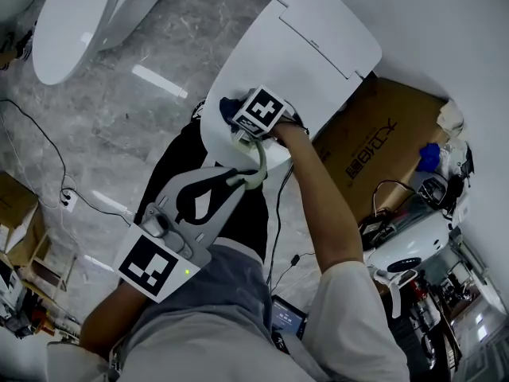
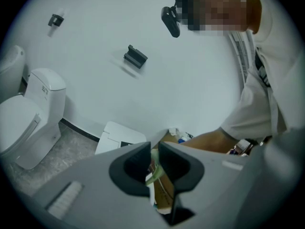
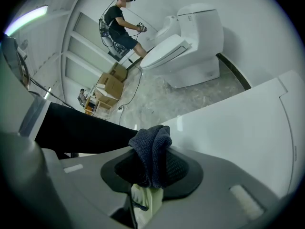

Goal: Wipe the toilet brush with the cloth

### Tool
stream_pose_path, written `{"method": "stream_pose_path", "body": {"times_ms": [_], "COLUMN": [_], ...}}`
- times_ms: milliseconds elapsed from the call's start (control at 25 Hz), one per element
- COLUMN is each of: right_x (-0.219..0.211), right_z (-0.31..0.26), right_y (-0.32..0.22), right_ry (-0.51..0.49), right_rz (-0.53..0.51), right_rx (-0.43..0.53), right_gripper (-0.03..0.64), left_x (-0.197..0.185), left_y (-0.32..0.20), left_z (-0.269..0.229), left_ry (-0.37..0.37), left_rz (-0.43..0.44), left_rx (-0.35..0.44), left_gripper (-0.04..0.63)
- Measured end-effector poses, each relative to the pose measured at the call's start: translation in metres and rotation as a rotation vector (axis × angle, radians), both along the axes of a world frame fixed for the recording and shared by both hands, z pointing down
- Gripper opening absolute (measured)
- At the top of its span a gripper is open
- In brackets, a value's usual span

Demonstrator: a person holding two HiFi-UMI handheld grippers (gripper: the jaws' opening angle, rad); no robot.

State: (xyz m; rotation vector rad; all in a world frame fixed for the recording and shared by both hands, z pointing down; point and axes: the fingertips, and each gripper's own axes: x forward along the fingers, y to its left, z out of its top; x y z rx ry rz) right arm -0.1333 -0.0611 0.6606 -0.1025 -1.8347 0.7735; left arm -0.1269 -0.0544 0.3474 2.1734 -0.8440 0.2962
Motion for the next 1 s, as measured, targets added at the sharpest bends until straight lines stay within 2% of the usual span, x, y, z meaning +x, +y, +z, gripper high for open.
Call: {"method": "stream_pose_path", "body": {"times_ms": [280,480,1000], "right_x": [0.001,0.004,0.013], "right_z": [0.017,0.027,0.039], "right_y": [-0.003,-0.008,-0.018], "right_ry": [0.028,0.058,0.051], "right_rz": [0.014,0.069,0.236], "right_rx": [-0.021,-0.029,-0.058], "right_gripper": [0.107,0.108,0.109], "left_x": [-0.002,-0.006,-0.004], "left_y": [0.003,0.006,0.006], "left_z": [0.002,0.004,0.006], "left_ry": [-0.007,-0.016,-0.034], "left_rz": [-0.006,-0.017,-0.029], "left_rx": [-0.001,-0.004,-0.003], "left_gripper": [0.000,0.000,0.000]}}
